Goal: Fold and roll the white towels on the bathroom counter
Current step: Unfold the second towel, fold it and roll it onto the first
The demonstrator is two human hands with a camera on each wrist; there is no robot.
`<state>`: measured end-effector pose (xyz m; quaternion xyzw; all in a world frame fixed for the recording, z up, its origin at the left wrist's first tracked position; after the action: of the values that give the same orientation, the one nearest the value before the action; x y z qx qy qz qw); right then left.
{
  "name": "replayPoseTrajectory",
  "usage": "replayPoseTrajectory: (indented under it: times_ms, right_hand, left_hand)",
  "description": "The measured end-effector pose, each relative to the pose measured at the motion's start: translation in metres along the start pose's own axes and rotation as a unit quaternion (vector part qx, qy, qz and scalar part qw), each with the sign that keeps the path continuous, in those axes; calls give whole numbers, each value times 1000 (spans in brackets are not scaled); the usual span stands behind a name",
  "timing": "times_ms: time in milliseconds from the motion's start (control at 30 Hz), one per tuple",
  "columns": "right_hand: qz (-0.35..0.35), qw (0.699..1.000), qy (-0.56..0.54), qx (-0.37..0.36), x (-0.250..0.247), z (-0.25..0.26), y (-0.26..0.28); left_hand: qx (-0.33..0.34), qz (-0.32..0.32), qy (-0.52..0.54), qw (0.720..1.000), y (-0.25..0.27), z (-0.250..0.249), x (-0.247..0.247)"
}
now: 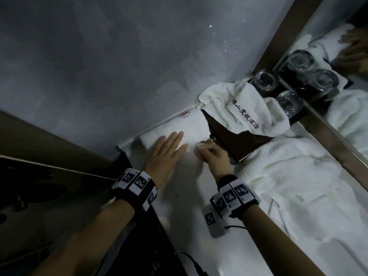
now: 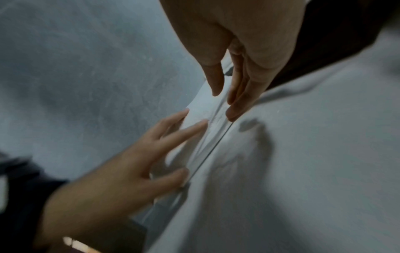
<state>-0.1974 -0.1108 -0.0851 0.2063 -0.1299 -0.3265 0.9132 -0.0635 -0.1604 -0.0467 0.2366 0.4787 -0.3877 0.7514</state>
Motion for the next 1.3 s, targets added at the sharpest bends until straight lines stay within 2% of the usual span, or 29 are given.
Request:
replayPoseTrajectory:
  times_ms: [133, 200, 300, 367, 433, 467, 533, 667, 800, 833, 900, 933, 1000, 1033, 1067, 1133, 1200, 1300]
  right_hand:
    - [34, 988, 119, -89, -30, 17, 29]
    - [46, 966, 197, -162, -46, 31, 45]
    - [29, 907, 331, -259, -72, 47, 67]
    - [-13, 860, 443, -254, -93, 42, 70]
    - [-55, 806, 550, -213, -112, 32, 69]
    - [-64, 793, 571, -201, -118, 29, 69]
    - [-62, 794, 563, -220, -123, 30, 69]
    - [-22, 837, 491, -240, -116, 35, 75]
    - [11, 902, 367, -226, -109, 30, 82]
    - [13, 920, 323, -222, -109, 29, 83]
    - [26, 935, 269, -230, -107, 28, 86]
    - [24, 922, 291, -255, -104, 29, 90]
    - [-35, 847, 431, -311, -104, 29, 96]
    - [-81, 814, 488, -306, -108, 28, 97]
    - [-120, 802, 516, -276, -116, 25, 96]
    - [-155, 817, 518, -199, -135, 17, 93]
    - [-132, 826, 528, -148, -145, 9, 92]
    - [-73, 830, 521, -186, -133, 19, 103]
  left_hand:
    - [1, 6, 99, 995, 3, -10, -22]
    - [13, 22, 167, 986, 2, -22, -31]
    - [34, 86, 265, 960, 3, -49, -33]
    - [40, 99, 317, 942, 2, -69, -35]
    - [60, 127, 352, 925, 0, -95, -37]
    - [70, 148, 358, 919, 0, -109, -37]
    - [86, 190, 370, 905, 0, -133, -35]
    - [53, 230, 470, 851, -1, -153, -38]
    - [-47, 154, 595, 788, -10, -126, -52]
    - [-63, 135, 607, 780, -11, -114, -55]
    - [-72, 112, 592, 795, -10, -94, -58]
    - [-71, 107, 574, 809, -8, -86, -59]
    - [-75, 105, 541, 831, -2, -72, -62]
    - [-87, 106, 535, 834, 1, -65, -63]
    - [-102, 105, 535, 832, 4, -57, -63]
    - [-135, 89, 534, 830, 12, -40, -62]
    - [-158, 64, 521, 836, 23, -22, -62]
    - [-179, 29, 488, 854, 38, 1, -66]
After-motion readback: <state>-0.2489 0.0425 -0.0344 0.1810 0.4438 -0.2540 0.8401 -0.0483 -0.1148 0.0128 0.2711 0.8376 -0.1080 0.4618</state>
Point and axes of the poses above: each hand's wrist, its own y-axis away from the middle knuckle, its own x-axis out of the palm, z = x × y, the point moved 8 cm from there along -y, towards the middle knuckle, and after that the axes turned 12 degrees about -y, right-handed, at the moved point
